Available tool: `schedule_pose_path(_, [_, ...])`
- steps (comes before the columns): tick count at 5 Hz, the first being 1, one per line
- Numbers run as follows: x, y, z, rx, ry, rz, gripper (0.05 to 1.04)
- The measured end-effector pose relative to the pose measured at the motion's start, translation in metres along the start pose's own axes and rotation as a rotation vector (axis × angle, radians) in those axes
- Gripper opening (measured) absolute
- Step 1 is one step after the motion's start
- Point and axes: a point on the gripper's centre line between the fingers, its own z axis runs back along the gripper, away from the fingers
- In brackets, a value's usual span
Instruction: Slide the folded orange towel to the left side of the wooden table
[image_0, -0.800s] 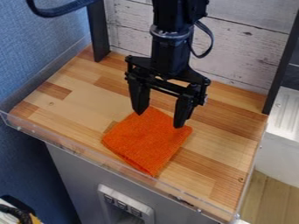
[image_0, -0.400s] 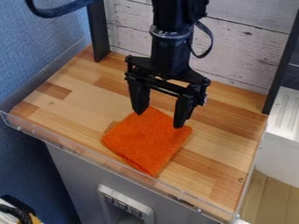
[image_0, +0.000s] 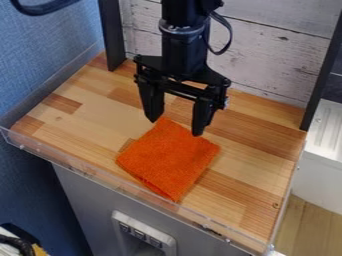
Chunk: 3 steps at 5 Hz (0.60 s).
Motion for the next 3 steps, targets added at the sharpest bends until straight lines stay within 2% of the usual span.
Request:
schedule_pose_path(2, [0.011, 0.008, -0.001, -0.010, -0.048, 0.018, 0.995])
schedule_pose_path(3, [0.017, 0.013, -0.004, -0.013, -0.055, 0.028, 0.942])
